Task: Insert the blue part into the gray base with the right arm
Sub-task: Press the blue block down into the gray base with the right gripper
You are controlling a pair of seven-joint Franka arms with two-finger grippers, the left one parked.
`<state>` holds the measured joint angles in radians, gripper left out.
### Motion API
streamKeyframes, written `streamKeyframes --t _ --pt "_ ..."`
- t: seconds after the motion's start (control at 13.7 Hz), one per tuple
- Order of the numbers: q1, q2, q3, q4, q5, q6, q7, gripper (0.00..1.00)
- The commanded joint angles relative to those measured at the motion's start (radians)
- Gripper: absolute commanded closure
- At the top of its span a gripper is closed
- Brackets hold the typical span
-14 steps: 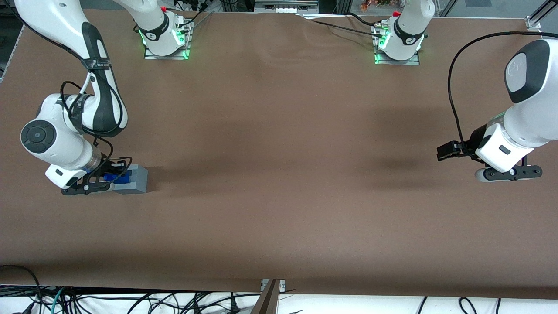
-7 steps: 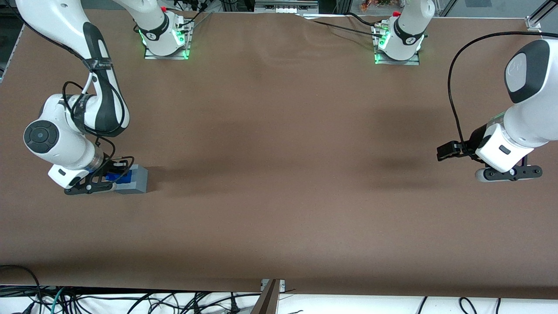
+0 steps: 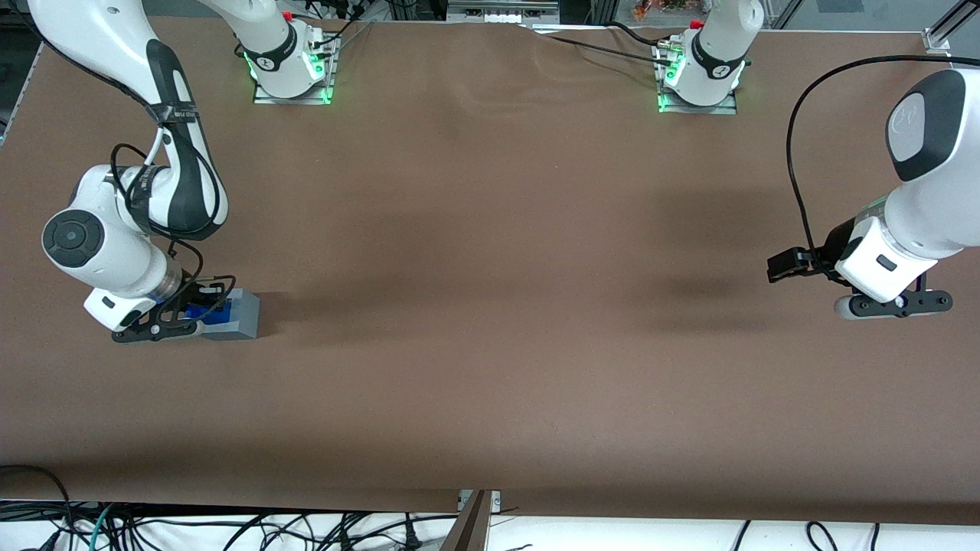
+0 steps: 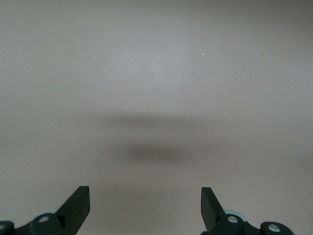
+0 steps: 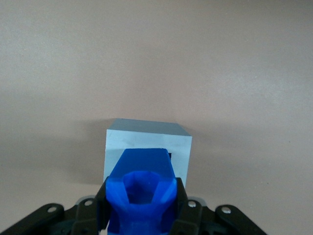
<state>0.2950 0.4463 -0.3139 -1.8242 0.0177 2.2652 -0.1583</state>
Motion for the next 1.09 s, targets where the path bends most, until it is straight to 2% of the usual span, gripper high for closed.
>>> streamKeyframes --t 0.0,0.15,1.02 --pt "-0.005 -0.02 0.006 -0.024 0.016 0.016 0.01 0.96" --pt "-0.005 -0.018 0.006 -0.024 0.047 0.016 0.008 0.96" --pt "-0.008 -0.031 -0.016 -0.024 0.05 -0.013 -0.032 0.96"
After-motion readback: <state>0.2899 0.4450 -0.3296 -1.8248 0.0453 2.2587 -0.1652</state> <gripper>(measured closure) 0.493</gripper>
